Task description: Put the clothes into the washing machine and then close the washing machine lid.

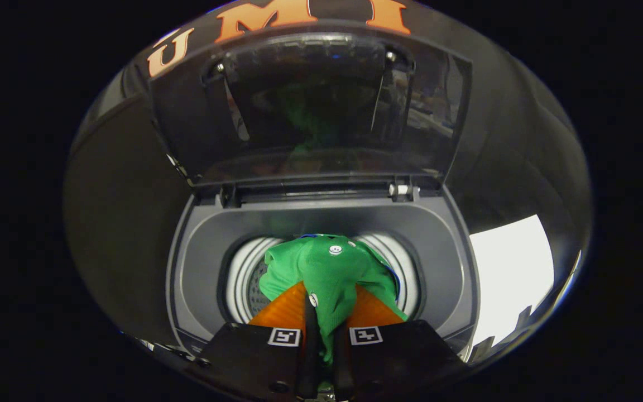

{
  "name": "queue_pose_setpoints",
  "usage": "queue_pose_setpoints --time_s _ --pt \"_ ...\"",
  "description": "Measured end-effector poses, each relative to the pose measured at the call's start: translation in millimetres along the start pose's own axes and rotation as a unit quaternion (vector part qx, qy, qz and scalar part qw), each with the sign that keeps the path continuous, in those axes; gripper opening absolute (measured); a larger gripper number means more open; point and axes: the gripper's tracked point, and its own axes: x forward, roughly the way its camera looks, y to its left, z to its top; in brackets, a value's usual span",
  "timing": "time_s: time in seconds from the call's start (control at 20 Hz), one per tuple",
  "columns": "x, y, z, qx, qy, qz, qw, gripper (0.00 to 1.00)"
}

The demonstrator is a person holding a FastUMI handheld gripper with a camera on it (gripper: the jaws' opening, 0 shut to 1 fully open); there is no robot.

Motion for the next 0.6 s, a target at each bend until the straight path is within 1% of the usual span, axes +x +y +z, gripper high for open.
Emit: queue_pose_setpoints --time_s 0.25,0.45,0.6 --pt "34 -8 -22 0.028 0.049 -0.018 0.998 0.20" --pt "52 -9 -42 0.018 0.088 -0.011 0.996 0.21" --pt "55 -11 -50 0.002 0.100 -0.013 0.995 0.31"
